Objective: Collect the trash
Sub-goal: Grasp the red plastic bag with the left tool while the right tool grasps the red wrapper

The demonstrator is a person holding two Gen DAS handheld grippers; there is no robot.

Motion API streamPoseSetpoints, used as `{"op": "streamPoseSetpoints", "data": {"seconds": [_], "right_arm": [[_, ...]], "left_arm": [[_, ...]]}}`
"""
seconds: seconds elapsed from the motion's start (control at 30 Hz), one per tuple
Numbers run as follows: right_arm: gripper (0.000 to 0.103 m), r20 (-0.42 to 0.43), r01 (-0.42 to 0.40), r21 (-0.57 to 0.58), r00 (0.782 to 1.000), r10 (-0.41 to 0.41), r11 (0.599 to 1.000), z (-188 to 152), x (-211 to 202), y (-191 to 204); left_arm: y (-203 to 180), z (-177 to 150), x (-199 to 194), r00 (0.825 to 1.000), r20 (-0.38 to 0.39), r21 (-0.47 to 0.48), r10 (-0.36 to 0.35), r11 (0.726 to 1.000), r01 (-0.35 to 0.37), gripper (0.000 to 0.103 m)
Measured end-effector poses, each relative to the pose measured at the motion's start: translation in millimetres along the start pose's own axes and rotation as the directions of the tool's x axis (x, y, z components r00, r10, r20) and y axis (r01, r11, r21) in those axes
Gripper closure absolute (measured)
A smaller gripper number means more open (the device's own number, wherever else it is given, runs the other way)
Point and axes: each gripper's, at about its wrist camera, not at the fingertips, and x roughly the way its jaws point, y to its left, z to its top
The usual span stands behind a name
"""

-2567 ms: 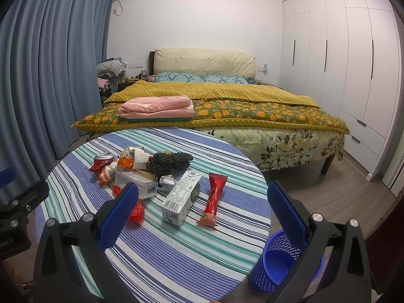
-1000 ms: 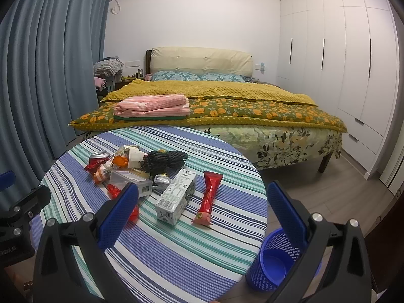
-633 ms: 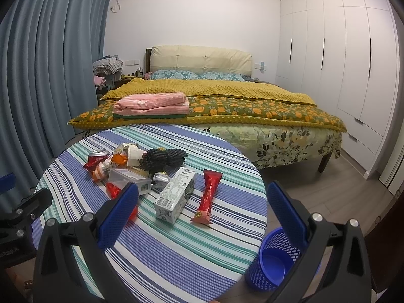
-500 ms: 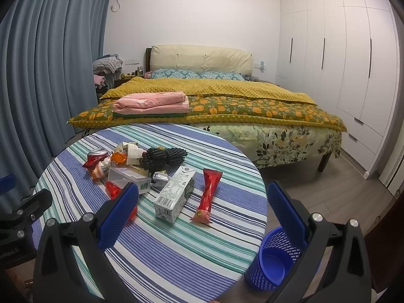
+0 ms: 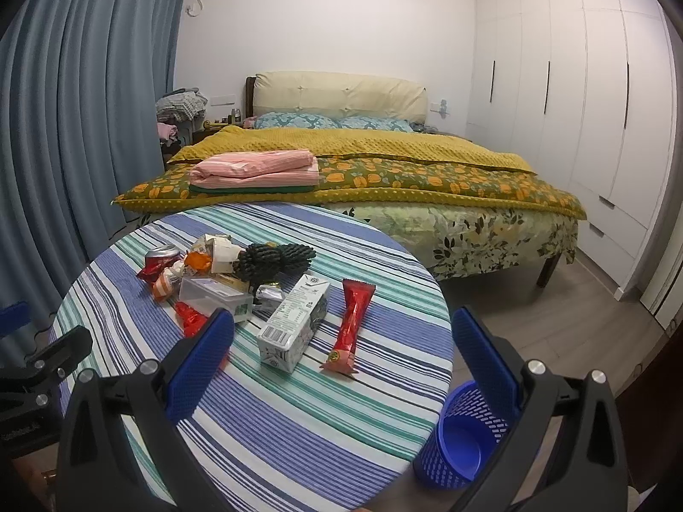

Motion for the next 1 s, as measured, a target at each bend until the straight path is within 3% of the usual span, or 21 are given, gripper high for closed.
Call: {"op": "streamPoseSetpoints", "data": {"seconds": [0.17,0.37,0.63,0.9,1.0], "right_arm": [[0.005,-0.024,0.007,0.015,1.000,-0.006,1.000,-4.1,8.4,-6.7],[0.005,-0.111,0.029,0.041,0.994,-0.024,0.999,-22.6,34.9,-18.9],[0.005,-0.287,0.013,0.071,0.958,0.008,0.997,-62.2,84.0,-31.3],[0.005,-0.390,-0.052,0.033,0.919,0.060,0.998,-77.1,122.2,-24.7],[0.005,-0.409,-0.078,0.004,0.910,0.073,0.997,-78.7,130.9,-18.8]], "left_arm": [[1.7,-5.0,16.0,0.999,-0.044,-0.008,-0.004,1.000,0.003,0.005],[5.1,-24.6,56.7,0.986,-0.165,-0.034,-0.023,0.999,0.018,0.005],[5.7,-43.6,114.3,0.955,-0.295,-0.057,-0.018,0.998,0.002,0.005],[4.5,-41.3,155.5,0.936,-0.352,-0.049,0.017,0.998,-0.036,0.005],[1.8,-42.5,160.1,0.938,-0.341,-0.014,0.058,0.998,-0.067,0.005]]}}
